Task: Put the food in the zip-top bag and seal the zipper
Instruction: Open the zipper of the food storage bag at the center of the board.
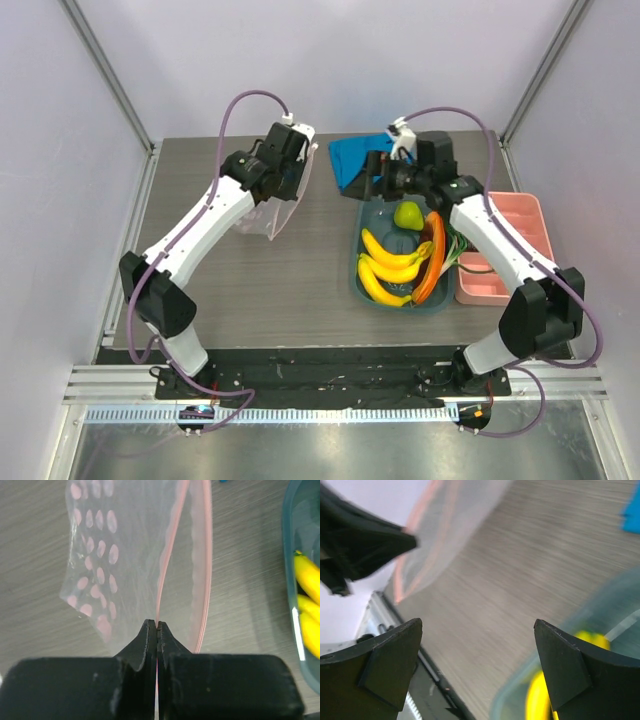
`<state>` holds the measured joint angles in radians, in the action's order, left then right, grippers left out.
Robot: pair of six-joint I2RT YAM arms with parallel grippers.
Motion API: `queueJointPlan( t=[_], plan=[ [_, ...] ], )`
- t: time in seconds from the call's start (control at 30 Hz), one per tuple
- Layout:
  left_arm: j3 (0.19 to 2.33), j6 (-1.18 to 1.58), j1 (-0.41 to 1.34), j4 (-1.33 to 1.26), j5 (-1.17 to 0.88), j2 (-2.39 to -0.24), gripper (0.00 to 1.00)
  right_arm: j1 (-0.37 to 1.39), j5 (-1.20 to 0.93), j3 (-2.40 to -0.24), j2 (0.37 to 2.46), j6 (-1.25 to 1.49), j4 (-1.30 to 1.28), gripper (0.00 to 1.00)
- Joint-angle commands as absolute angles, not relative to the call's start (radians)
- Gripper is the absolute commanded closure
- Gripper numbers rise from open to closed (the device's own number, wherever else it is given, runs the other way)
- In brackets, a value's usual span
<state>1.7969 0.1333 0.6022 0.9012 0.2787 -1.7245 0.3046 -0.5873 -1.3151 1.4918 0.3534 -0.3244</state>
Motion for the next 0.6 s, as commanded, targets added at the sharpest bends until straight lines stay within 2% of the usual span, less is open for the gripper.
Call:
queueJointPlan(
  t=[0.0, 0.37, 0.43, 0.47, 0.5, 0.57],
  plan=[
    [1.810, 0.304, 0.601, 0.965, 0.253, -1.720, 1.00, 0.403, -0.536, -1.391, 1.531, 0.500, -0.164, 0.03],
    [1.783, 0.397, 0.597, 0.951, 0.192, -1.672, 1.00, 0.524, -0.451, -1.450, 1.721, 0.641, -0.098, 0.12],
    [1.776, 0.411, 0.591, 0.951, 0.169, -1.658, 1.00, 0.544, -0.442, -1.453, 1.749, 0.640, -0.091, 0.17],
    [1.769, 0.425, 0.586, 0.953, 0.160, -1.651, 1.00, 0.554, -0.440, -1.462, 1.761, 0.637, -0.091, 0.23],
    [1.763, 0.433, 0.581, 0.950, 0.156, -1.643, 1.00, 0.561, -0.437, -1.466, 1.770, 0.629, -0.092, 0.41],
    [1.744, 0.454, 0.545, 0.954, 0.153, -1.608, 1.00, 0.561, -0.431, -1.470, 1.786, 0.627, -0.110, 0.59]
  ],
)
